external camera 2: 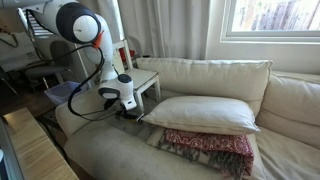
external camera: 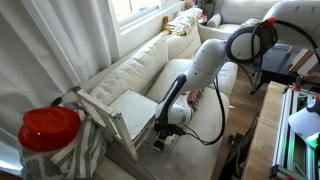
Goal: Remove the black torch from the fridge vegetable box and put it on the pillow, then put the vegetable box on the chair
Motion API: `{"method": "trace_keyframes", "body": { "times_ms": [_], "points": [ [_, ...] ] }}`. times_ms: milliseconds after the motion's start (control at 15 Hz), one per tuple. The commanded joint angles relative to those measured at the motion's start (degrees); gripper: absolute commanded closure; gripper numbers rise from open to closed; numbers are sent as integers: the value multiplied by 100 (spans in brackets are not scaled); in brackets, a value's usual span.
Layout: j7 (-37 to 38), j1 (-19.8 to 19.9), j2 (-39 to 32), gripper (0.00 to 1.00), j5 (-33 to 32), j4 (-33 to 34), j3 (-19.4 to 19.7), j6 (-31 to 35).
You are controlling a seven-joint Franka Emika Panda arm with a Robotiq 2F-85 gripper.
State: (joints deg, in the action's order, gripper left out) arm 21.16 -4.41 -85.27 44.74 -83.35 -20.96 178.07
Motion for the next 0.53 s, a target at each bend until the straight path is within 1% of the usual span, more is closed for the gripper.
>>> {"method": "trace_keyframes", "body": {
  "times_ms": [0, 67, 133, 200, 267, 333, 467],
  "points": [
    [-74, -188, 0, 26, 180, 1, 202, -71],
    [-53, -258, 0, 28, 150, 15, 276, -136],
    [92, -309, 0, 30, -53, 11, 339, -188],
    [123, -403, 0, 27, -98, 23, 431, -264],
    [190, -542, 1, 28, -146, 38, 567, -364],
    [226, -645, 4, 27, -183, 51, 660, -420],
    [295, -855, 23, 28, -250, 81, 853, -530]
  ]
}}
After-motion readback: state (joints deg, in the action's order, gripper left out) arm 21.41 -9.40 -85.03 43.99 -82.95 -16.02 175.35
